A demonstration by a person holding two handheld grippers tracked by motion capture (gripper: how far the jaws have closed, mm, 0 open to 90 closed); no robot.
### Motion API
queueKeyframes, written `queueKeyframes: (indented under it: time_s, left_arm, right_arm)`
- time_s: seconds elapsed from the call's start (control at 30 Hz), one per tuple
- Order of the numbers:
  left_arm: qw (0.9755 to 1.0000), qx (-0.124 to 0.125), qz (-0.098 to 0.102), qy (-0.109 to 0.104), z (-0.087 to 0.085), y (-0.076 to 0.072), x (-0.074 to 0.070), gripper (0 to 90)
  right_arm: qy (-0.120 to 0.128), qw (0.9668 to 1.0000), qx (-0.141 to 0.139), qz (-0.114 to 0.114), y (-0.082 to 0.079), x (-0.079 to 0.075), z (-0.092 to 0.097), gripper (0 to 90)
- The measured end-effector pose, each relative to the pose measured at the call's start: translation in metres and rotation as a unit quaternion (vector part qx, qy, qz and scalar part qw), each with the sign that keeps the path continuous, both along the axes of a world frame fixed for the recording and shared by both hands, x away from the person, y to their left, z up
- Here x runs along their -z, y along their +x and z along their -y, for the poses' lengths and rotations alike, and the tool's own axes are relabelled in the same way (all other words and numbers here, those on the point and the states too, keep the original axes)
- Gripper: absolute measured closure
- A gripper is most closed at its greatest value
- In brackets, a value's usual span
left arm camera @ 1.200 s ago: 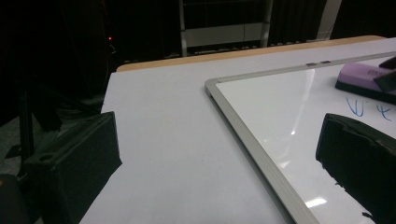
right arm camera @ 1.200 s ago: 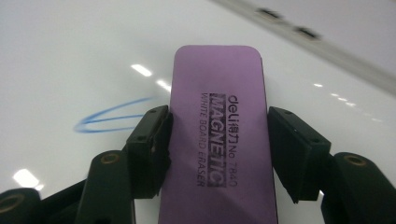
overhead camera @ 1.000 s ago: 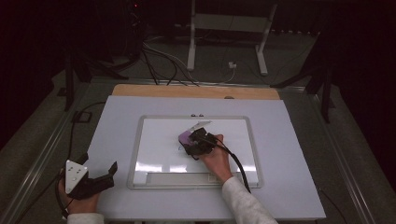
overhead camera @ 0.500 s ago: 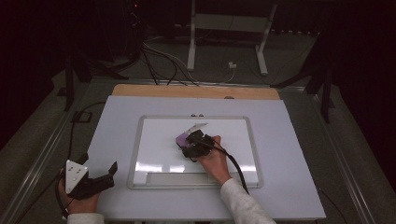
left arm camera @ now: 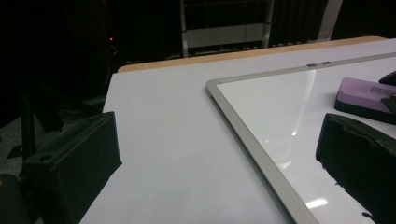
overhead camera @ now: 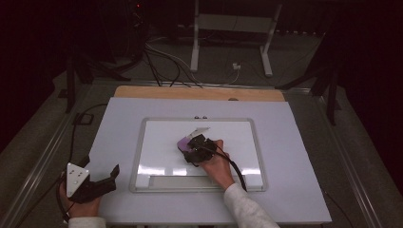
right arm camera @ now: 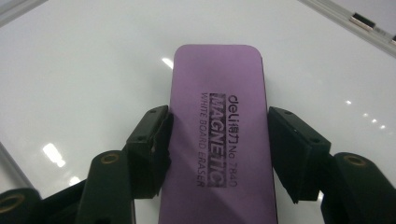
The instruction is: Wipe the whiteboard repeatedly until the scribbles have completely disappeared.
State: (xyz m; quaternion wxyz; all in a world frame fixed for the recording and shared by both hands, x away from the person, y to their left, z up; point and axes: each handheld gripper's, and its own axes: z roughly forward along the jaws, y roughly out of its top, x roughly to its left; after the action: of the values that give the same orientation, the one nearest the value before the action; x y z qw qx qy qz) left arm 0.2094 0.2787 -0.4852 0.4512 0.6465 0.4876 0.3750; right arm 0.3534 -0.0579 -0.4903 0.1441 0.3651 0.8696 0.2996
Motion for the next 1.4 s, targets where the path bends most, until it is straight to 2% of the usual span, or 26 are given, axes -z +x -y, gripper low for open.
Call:
queueKeyframes:
  time_s: [0.07, 0.13, 0.2, 0.27, 0.37, 0.47, 0.6, 0.67, 0.7, 0.8, 0.9, 0.93, 1.0, 1.03, 1.1, 1.13, 1.17, 1.23, 1.3, 1.37, 1.4]
  left_arm:
    - [1.0000, -0.001, 0.000, -0.001, -0.001, 0.000, 0.000, 0.5]
    - [1.0000, -0.002, 0.001, -0.003, -0.001, 0.000, 0.000, 0.5]
    - [1.0000, 0.000, -0.001, -0.001, -0.001, 0.000, 0.001, 0.5]
    - [1.0000, 0.001, -0.003, 0.001, 0.000, 0.001, 0.001, 0.5]
    - [1.0000, 0.002, -0.002, 0.003, 0.001, 0.001, 0.000, 0.5]
    - [1.0000, 0.000, -0.001, 0.001, 0.000, 0.000, 0.000, 0.5]
    - [1.0000, -0.001, -0.001, -0.001, -0.001, 0.000, 0.001, 0.5]
    - [1.0000, 0.001, -0.002, 0.000, 0.000, 0.001, 0.001, 0.5]
    - [1.0000, 0.001, -0.002, 0.001, 0.000, 0.001, 0.001, 0.5]
    - [1.0000, 0.002, -0.002, 0.001, 0.001, 0.001, 0.000, 0.5]
    - [1.0000, 0.000, 0.000, 0.000, 0.000, 0.000, 0.000, 0.5]
    - [1.0000, 0.000, 0.000, -0.001, -0.001, 0.000, 0.000, 0.5]
    - [1.0000, -0.001, 0.000, -0.002, -0.001, 0.000, 0.000, 0.5]
    - [1.0000, -0.001, -0.001, -0.002, -0.001, 0.000, 0.001, 0.5]
    - [1.0000, 0.001, -0.002, 0.000, 0.000, 0.001, 0.001, 0.5]
    - [1.0000, 0.001, -0.002, 0.000, 0.000, 0.001, 0.001, 0.5]
    - [1.0000, 0.002, -0.002, 0.001, 0.001, 0.001, 0.001, 0.5]
    - [1.0000, 0.002, -0.003, 0.002, 0.001, 0.001, 0.001, 0.5]
    - [1.0000, 0.002, -0.002, 0.002, 0.001, 0.001, 0.000, 0.5]
    - [1.0000, 0.001, -0.001, 0.001, 0.000, 0.000, 0.000, 0.5]
    - [1.0000, 0.000, 0.000, -0.001, 0.000, 0.000, 0.000, 0.5]
  right_arm:
    - [0.000, 1.0000, 0.007, 0.002, 0.003, 0.000, 0.002, 41.5]
    - [-0.016, 0.9992, 0.030, 0.020, 0.007, 0.000, 0.006, 41.5]
    - [-0.003, 0.9990, 0.044, 0.006, 0.011, 0.001, 0.010, 41.5]
    - [-0.008, 0.9992, 0.037, 0.013, 0.008, 0.001, 0.007, 41.5]
    - [0.001, 1.0000, 0.006, 0.000, 0.000, 0.000, -0.001, 41.5]
    - [-0.003, 1.0000, -0.003, 0.002, 0.000, 0.000, -0.003, 41.6]
    - [-0.013, 0.9992, 0.037, 0.011, 0.009, 0.000, 0.006, 41.5]
    - [-0.011, 0.9991, 0.041, 0.010, 0.009, 0.000, 0.006, 41.5]
    - [-0.015, 0.9992, 0.034, 0.014, 0.007, 0.000, 0.004, 41.5]
    - [0.001, 1.0000, 0.000, -0.003, 0.000, 0.000, -0.003, 41.5]
    - [-0.002, 0.9999, -0.009, -0.003, -0.002, -0.001, -0.005, 41.5]
    - [0.002, 0.9999, -0.008, -0.008, 0.000, 0.000, -0.003, 41.5]
    - [-0.010, 0.9999, 0.012, 0.006, 0.005, -0.001, 0.002, 41.5]
    - [-0.010, 0.9997, 0.022, 0.006, 0.008, -0.001, 0.006, 41.5]
    - [0.000, 0.9993, 0.038, -0.004, 0.011, 0.000, 0.011, 41.5]
    - [-0.001, 0.9993, 0.037, 0.000, 0.010, 0.000, 0.010, 41.5]
    - [0.000, 0.9995, 0.030, -0.001, 0.008, 0.000, 0.009, 41.5]
    - [0.016, 0.9997, -0.001, -0.016, 0.001, 0.001, 0.002, 41.5]
    - [0.009, 0.9996, -0.027, -0.007, -0.006, 0.001, -0.007, 41.5]
    - [0.000, 0.9995, -0.032, -0.002, -0.006, 0.000, -0.010, 41.5]
    - [0.001, 0.9997, -0.026, -0.002, -0.004, 0.000, -0.008, 41.5]
